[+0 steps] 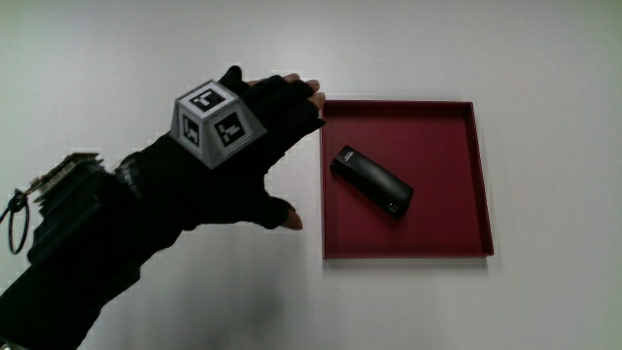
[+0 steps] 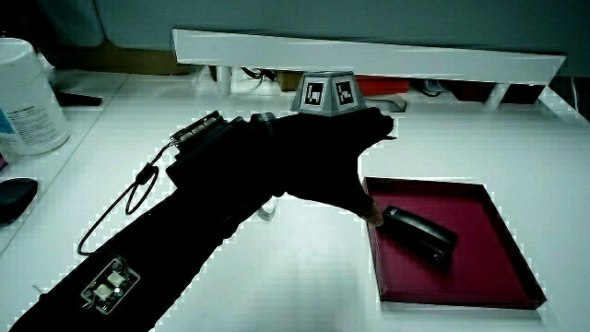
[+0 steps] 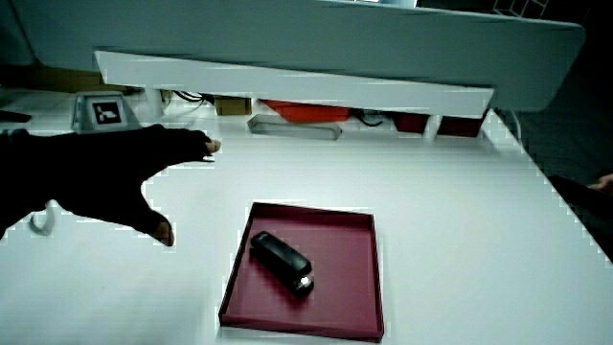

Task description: Pick stapper from plate

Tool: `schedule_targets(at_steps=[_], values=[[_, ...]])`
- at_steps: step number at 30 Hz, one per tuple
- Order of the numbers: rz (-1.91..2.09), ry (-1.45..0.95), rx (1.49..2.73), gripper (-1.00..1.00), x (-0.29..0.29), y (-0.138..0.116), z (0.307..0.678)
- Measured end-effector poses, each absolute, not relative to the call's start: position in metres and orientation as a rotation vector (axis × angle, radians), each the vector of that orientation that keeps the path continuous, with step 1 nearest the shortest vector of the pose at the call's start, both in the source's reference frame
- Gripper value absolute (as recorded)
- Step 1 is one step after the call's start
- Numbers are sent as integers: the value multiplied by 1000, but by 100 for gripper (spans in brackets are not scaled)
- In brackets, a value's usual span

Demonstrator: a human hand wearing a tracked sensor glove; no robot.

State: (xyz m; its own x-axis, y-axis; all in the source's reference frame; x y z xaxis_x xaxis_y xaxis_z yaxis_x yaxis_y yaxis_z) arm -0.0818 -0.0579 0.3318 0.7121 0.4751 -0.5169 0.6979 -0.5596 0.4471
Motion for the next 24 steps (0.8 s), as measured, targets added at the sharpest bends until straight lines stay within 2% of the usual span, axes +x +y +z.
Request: schedule_targets(at_steps=[7,9,11,12,17,18,24], values=[[-459,881,2261,0,-58,-71,346],[-456,813,2212,0,-50,-74,356],[-417,949,2245,0,-37,-77,363],[-415,883,2236,0,-33,-77,365],[-372,906,2216,0,-11,-79,388],[-382,907,2175,0,-7,-81,402],[-297,884,2174,0,13,-79,418]])
